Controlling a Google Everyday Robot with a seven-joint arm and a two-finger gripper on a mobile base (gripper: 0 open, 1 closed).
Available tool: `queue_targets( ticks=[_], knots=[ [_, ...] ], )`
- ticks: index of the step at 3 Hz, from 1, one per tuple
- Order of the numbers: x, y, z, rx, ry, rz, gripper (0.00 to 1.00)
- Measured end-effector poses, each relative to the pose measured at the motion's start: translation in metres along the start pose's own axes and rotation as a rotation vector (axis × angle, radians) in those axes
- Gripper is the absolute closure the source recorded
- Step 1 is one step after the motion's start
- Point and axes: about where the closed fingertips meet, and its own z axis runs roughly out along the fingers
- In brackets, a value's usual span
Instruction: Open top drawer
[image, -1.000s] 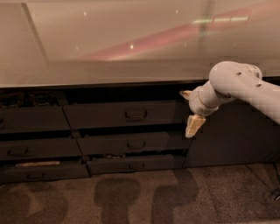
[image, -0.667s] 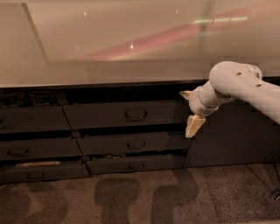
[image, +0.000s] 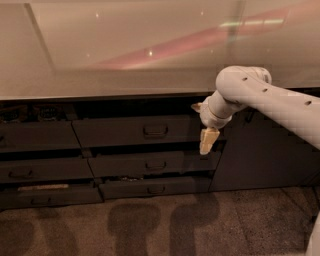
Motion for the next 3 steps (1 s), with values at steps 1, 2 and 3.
queue_targets(
  ticks=[1, 2, 3],
  knots=[
    [0.0, 0.0, 0.0, 0.0, 0.0, 0.0, 0.0],
    [0.012, 0.001, 0.021, -0.05, 0.016, 0.022, 0.0],
    [0.012, 0.001, 0.021, -0.05, 0.016, 0.022, 0.0]
  ],
)
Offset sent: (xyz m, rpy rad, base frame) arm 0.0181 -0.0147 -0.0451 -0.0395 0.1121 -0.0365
